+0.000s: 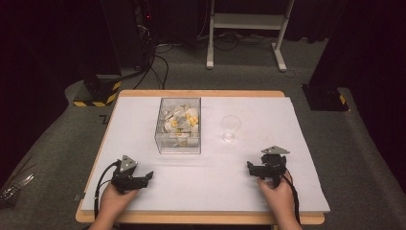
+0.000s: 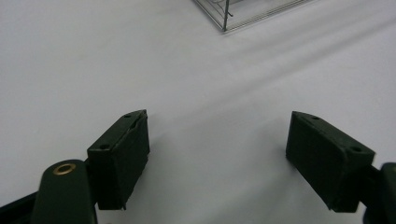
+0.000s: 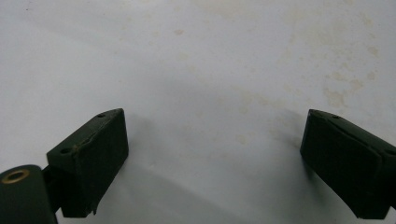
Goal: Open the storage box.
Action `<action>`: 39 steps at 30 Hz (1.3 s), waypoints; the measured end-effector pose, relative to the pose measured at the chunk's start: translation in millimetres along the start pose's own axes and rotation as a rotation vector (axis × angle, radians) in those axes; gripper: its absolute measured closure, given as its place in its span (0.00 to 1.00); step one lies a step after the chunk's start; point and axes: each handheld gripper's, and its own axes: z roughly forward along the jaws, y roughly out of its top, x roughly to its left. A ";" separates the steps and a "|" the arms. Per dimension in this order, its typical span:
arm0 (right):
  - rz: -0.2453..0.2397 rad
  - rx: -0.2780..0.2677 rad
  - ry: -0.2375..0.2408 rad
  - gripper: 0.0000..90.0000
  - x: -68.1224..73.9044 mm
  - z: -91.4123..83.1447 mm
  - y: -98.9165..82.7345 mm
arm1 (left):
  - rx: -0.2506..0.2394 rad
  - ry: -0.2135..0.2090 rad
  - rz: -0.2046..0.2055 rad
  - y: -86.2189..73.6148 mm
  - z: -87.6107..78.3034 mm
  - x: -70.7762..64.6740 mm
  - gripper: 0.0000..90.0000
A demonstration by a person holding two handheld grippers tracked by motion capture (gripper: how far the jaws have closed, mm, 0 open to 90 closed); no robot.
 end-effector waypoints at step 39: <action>-0.014 -0.017 0.017 0.09 12.4 -15.6 -9.9 | -0.001 -0.001 -0.019 0.0 -2.4 -0.6 0.20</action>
